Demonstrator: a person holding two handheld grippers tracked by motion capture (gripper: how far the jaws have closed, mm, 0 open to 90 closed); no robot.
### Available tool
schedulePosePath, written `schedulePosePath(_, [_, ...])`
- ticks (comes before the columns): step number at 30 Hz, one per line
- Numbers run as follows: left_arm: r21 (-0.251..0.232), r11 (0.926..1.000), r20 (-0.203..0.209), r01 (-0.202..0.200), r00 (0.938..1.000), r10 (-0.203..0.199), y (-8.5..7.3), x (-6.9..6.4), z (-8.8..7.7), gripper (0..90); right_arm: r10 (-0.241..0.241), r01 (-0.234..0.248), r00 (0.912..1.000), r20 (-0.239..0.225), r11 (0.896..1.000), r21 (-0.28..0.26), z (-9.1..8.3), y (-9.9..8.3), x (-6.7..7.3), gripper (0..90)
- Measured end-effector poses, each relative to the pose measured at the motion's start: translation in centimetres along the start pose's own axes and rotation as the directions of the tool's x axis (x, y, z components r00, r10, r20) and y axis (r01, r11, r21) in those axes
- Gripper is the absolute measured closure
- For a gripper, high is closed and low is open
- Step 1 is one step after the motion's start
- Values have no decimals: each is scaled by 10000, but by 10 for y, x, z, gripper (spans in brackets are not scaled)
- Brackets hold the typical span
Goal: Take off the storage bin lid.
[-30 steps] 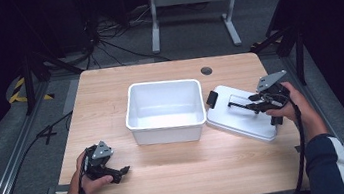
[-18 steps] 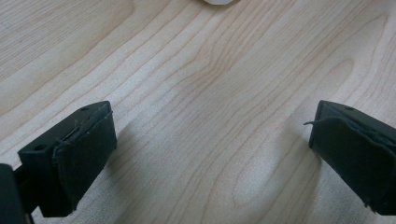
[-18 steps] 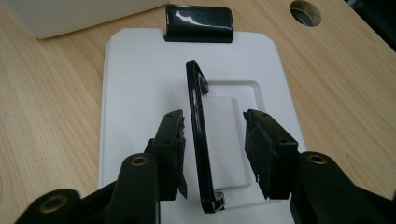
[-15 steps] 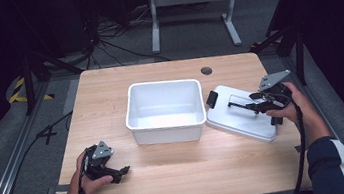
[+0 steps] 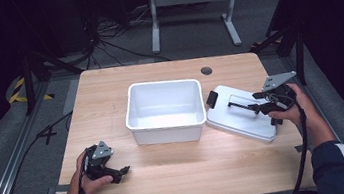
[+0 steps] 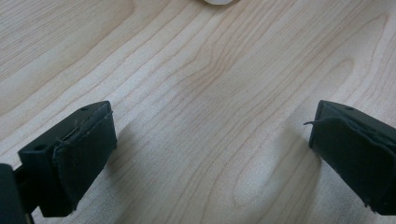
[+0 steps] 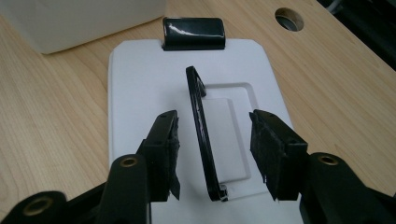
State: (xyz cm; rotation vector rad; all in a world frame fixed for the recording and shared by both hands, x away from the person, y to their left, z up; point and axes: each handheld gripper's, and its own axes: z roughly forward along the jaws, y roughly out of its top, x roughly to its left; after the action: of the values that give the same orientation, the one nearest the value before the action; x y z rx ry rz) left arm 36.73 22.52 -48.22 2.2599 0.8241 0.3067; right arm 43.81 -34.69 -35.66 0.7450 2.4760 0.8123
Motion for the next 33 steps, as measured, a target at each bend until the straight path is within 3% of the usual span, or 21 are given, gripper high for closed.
schedulePosePath(12, [-26,10000,68,-96,9999,96,-2,-2,-1,12,163,-159,9994,313,9998,-132,-15,-3,10,446])
schedulePosePath(19, [-45,9999,17,-96,10000,96,-3,-3,-2,16,499,-476,9956,791,9984,-308,-29,-14,18,353])
schedulePosePath(21, [-37,10000,77,-86,9999,86,-4,-6,-3,18,604,-576,9923,1085,9979,-285,-32,-22,23,326])
schedulePosePath(23, [-9,9996,75,-266,9996,266,-5,-6,-5,20,640,-608,9922,1071,9976,-330,-33,-26,25,326])
schedulePosePath(26, [-46,9997,106,-229,9997,229,-7,-11,-6,23,876,-812,9896,1140,9949,-596,-40,-37,32,308])
schedulePosePath(33, [-79,9997,187,-238,9995,239,-10,-15,-8,25,688,-587,9896,1264,9949,-818,-45,-53,48,290])
